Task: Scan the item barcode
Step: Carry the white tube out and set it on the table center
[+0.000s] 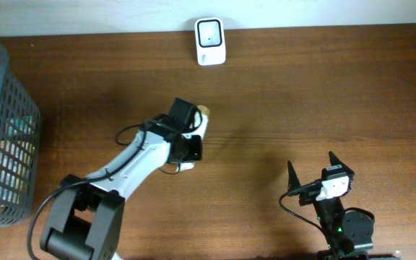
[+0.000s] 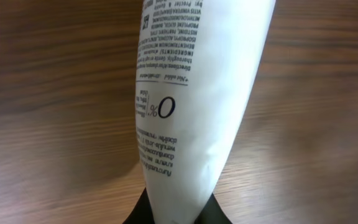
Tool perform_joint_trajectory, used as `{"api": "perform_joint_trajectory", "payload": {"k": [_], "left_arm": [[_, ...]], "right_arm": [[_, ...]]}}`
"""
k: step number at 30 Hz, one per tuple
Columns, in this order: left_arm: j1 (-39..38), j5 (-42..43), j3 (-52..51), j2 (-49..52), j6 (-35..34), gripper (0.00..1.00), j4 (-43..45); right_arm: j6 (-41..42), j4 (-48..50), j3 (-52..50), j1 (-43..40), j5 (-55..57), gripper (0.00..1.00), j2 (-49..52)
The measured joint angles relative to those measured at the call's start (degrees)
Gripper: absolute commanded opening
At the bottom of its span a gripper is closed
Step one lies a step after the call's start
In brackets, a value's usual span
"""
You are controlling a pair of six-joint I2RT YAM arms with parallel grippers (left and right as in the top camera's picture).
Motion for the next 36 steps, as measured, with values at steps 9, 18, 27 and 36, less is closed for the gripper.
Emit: {"api": "perform_joint_trajectory", "payload": {"k": [9, 18, 27, 36], "left_arm": [[-8.5, 0.1, -0.1, 0.0, -7.0, 0.0, 10.7], [-14.8, -5.3, -0.1, 0.8, -7.9, 0.0, 15.2], [-14.8, -3.7, -0.2, 4.3, -6.4, 0.99, 19.6], [2.8, -5.9, 10.9, -21.6, 16.3, 0.99, 7.4]], "right_arm": [[0.0, 0.0, 0.0, 0.0, 0.0, 0.99, 0.0], [0.0, 0.0, 0.0, 0.0, 0.0, 0.99, 0.0], [0.0, 0.0, 0.0, 0.0, 0.0, 0.99, 0.0], [0.0, 0.0, 0.0, 0.0, 0.0, 0.98, 0.0]]}}
